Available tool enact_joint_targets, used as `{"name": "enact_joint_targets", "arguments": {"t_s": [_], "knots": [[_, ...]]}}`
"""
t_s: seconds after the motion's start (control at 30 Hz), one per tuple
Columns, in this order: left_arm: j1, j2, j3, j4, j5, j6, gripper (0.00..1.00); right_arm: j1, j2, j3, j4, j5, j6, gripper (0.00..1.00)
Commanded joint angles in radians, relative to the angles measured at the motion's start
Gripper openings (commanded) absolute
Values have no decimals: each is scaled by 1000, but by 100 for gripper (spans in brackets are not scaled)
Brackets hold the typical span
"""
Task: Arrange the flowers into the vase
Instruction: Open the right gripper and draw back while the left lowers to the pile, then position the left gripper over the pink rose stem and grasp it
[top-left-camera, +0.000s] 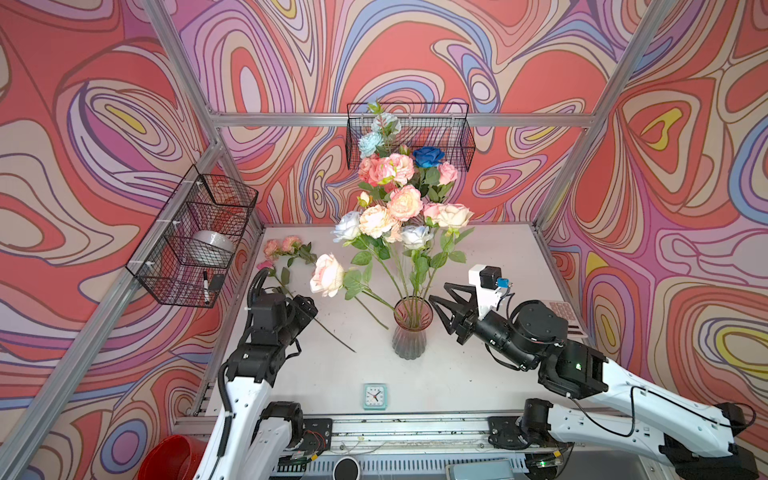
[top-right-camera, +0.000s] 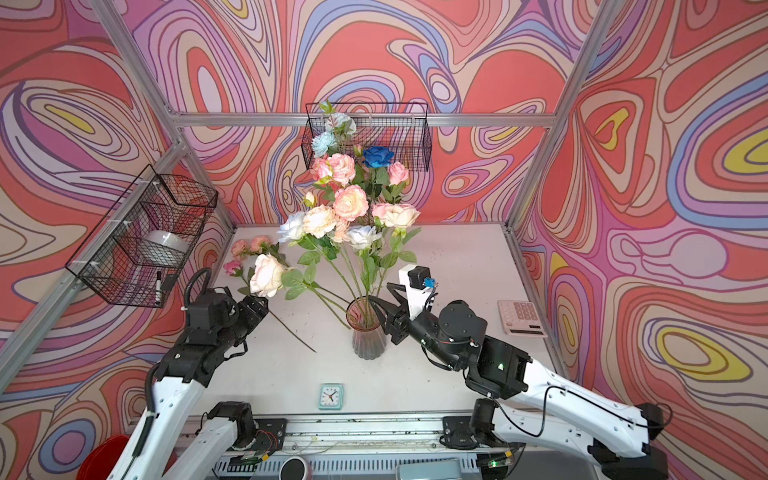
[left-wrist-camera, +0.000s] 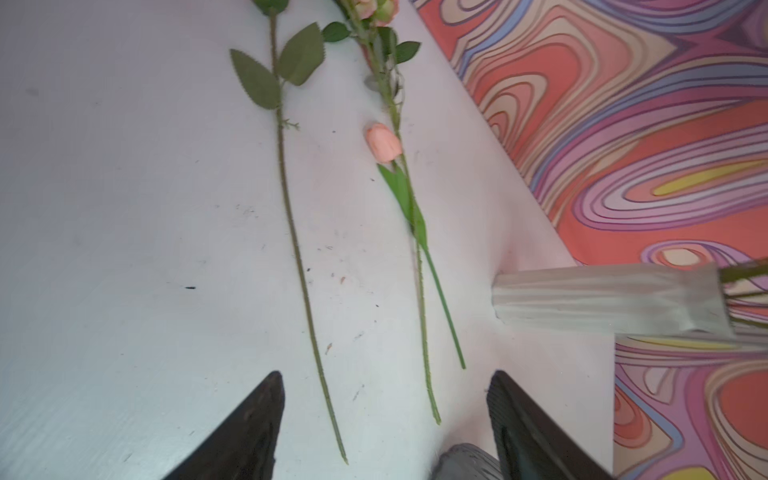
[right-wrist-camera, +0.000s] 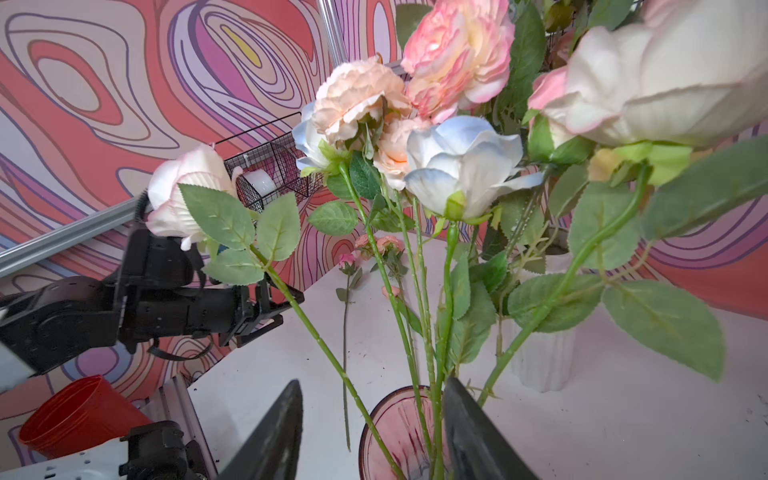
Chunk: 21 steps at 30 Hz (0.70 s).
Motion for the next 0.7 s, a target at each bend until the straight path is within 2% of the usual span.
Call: {"name": "enact_joint_targets", "arguments": {"t_s": [0.0, 0.17, 0.33, 0.67], "knots": [[41, 103, -14, 78, -45, -13, 74, -3, -32, -16, -26, -13, 8, 54], [65, 365, 83, 118, -115, 18, 70, -4, -70, -29, -36, -8, 10, 54], [124, 648, 249, 54, -67, 61, 65, -4, -107, -41, -59, -3, 13, 53], [148, 949, 471, -8, -146, 140, 63, -4, -158, -49, -94, 13, 13, 53]]}}
